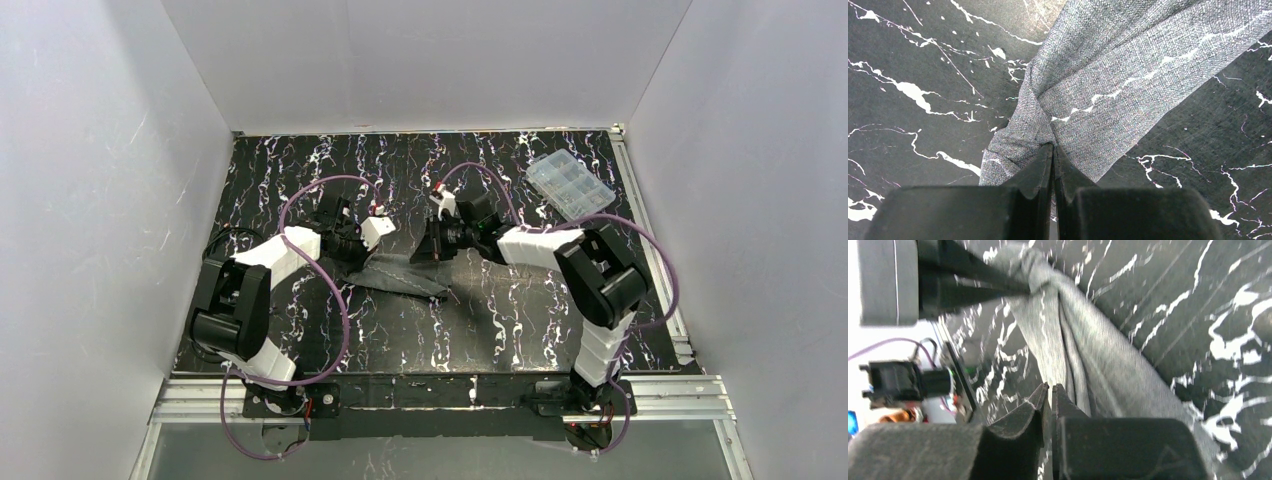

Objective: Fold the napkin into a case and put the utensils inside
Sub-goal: Pick up the smaller rectangle-folded napkin from the center of the board.

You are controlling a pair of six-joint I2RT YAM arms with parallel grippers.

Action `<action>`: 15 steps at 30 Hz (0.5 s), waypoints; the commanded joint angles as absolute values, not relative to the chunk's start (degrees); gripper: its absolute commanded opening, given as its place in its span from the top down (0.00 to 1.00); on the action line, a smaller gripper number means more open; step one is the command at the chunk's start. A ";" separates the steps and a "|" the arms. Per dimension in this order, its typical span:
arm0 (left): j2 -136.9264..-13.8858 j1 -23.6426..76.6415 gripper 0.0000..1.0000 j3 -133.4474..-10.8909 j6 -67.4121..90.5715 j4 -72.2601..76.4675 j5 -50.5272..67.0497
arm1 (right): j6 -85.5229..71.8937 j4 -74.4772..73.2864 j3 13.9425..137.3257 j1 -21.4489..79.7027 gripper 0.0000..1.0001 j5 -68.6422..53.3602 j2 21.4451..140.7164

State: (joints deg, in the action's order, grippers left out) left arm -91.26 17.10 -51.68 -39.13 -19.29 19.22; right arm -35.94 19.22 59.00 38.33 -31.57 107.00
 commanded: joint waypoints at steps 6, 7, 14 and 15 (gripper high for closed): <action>-92.31 17.31 1.00 -50.80 -40.70 -24.09 18.13 | -15.13 -2.87 54.83 38.15 0.78 -32.80 97.16; -92.22 17.31 1.00 -50.72 -40.83 -24.04 17.92 | -13.88 -3.83 54.51 38.19 0.78 -33.13 96.48; -91.42 17.31 1.00 -50.11 -41.76 -23.60 17.08 | -1.74 -14.10 55.03 38.34 0.62 -30.54 90.91; -91.41 17.31 1.00 -50.01 -41.71 -23.56 17.10 | -0.84 -15.09 55.50 38.33 0.61 -29.19 90.65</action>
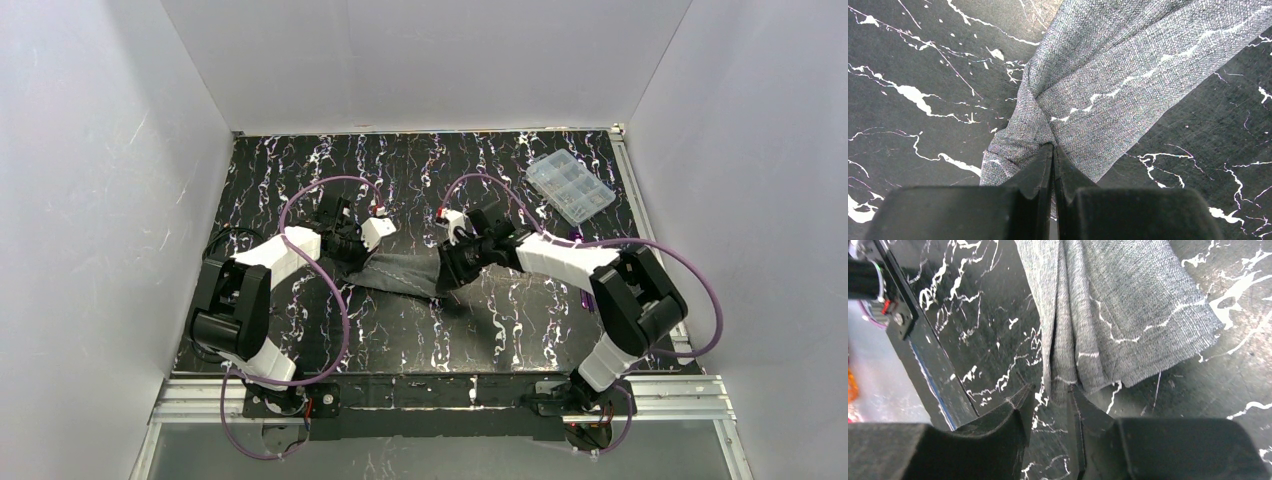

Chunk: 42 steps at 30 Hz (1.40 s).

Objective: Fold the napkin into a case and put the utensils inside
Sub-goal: Pick up the smaller rectangle-folded napkin from the center of the board.

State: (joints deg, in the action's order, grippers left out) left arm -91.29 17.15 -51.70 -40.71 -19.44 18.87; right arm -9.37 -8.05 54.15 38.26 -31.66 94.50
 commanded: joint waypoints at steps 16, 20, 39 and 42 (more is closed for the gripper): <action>-91.15 17.31 1.00 -49.30 -41.73 -22.59 17.14 | 2.14 -12.82 55.95 40.57 0.01 -24.46 89.65; -90.81 17.31 1.00 -49.20 -41.89 -22.59 16.76 | -0.07 -16.11 57.11 40.87 0.01 -16.97 88.85; -89.91 17.30 1.00 -48.84 -41.62 -22.70 16.57 | -17.41 -20.22 54.38 33.06 0.01 7.95 74.20; -90.01 17.29 1.00 -49.17 -41.59 -23.10 16.44 | -13.60 -17.07 53.49 39.83 0.01 7.45 74.10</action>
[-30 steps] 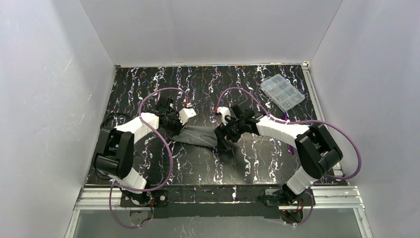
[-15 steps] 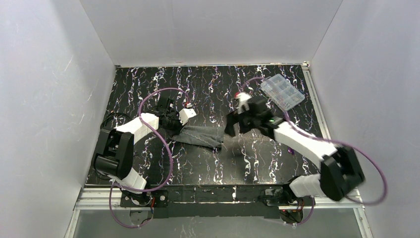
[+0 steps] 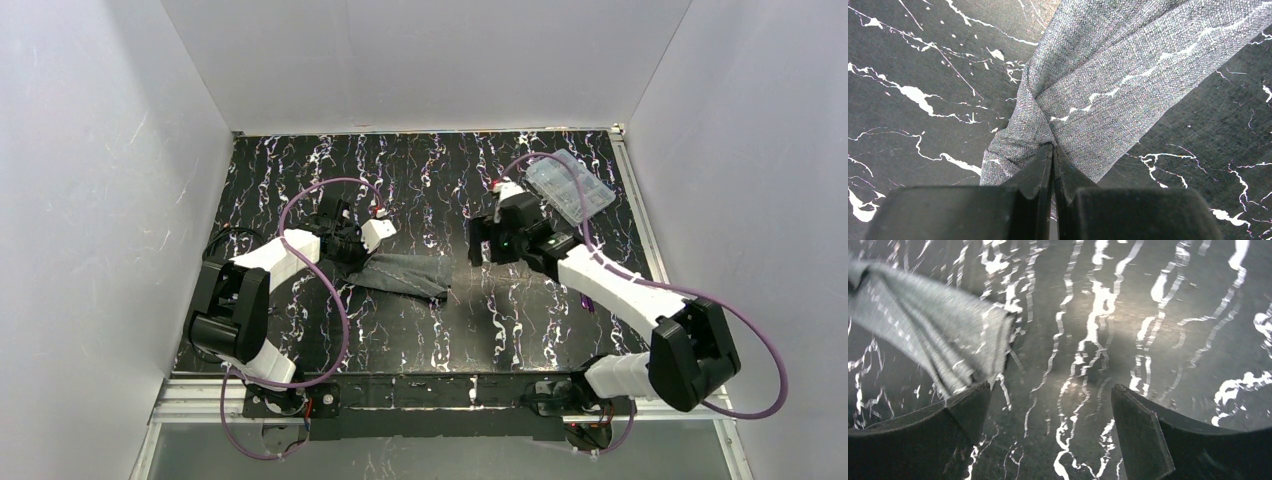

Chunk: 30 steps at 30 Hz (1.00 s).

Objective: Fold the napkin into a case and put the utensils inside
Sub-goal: Pick up the smaller rectangle-folded napkin from the center of the board.

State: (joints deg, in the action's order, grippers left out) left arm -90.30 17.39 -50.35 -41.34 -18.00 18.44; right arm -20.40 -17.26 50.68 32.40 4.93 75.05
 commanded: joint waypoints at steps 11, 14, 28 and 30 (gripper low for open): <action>-89.82 17.31 1.00 -49.31 -41.07 -23.47 16.70 | -10.39 -14.06 54.95 50.40 0.21 7.59 80.83; -89.96 17.31 1.00 -49.25 -41.06 -23.54 16.83 | -10.31 -14.68 55.48 50.82 0.22 5.05 83.82; -89.69 17.31 1.00 -49.39 -41.28 -23.79 16.84 | -9.74 -5.72 52.79 50.98 0.13 -7.55 90.44; -89.60 17.29 1.00 -49.39 -41.17 -23.74 16.82 | -10.09 -4.51 52.74 50.89 0.19 -7.50 91.65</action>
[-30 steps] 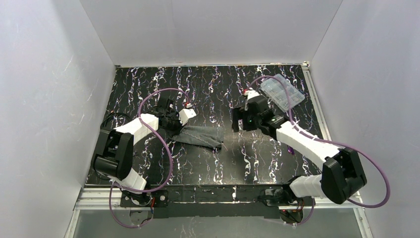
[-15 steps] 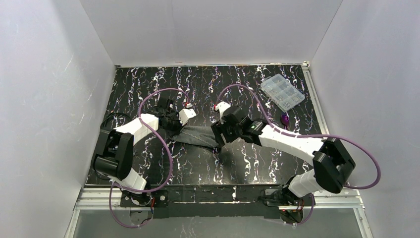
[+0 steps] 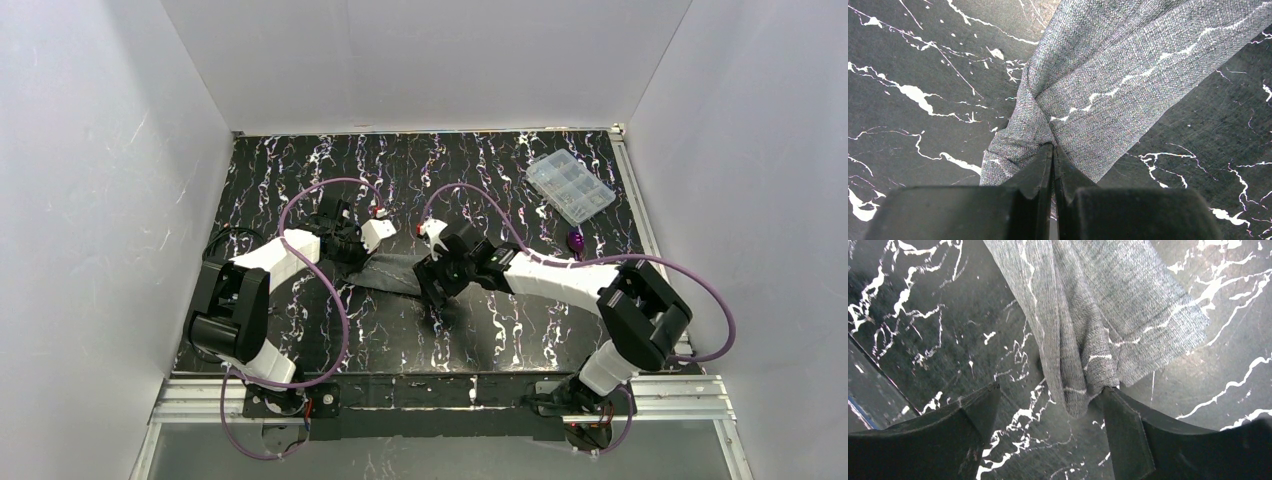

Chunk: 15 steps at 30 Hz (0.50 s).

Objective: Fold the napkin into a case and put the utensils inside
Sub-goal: Pick up the smaller rectangle-folded napkin from the center of the board.

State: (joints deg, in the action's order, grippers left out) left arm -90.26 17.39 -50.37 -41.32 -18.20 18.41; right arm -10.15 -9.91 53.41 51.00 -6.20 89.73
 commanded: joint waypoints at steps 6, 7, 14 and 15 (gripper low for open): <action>-89.56 17.30 1.00 -49.53 -41.54 -23.90 17.05 | -9.19 -5.32 55.02 50.91 0.37 -6.51 95.29; -89.64 17.31 1.00 -49.56 -41.58 -23.98 17.08 | -8.73 -5.94 55.29 50.97 0.39 -5.78 95.45; -89.30 17.31 1.00 -49.41 -41.72 -24.05 17.29 | -7.71 -6.47 55.13 50.97 0.72 -2.34 93.64; -89.17 17.29 1.00 -49.33 -41.82 -24.04 17.16 | -7.93 -6.08 54.99 50.97 0.75 -2.48 93.20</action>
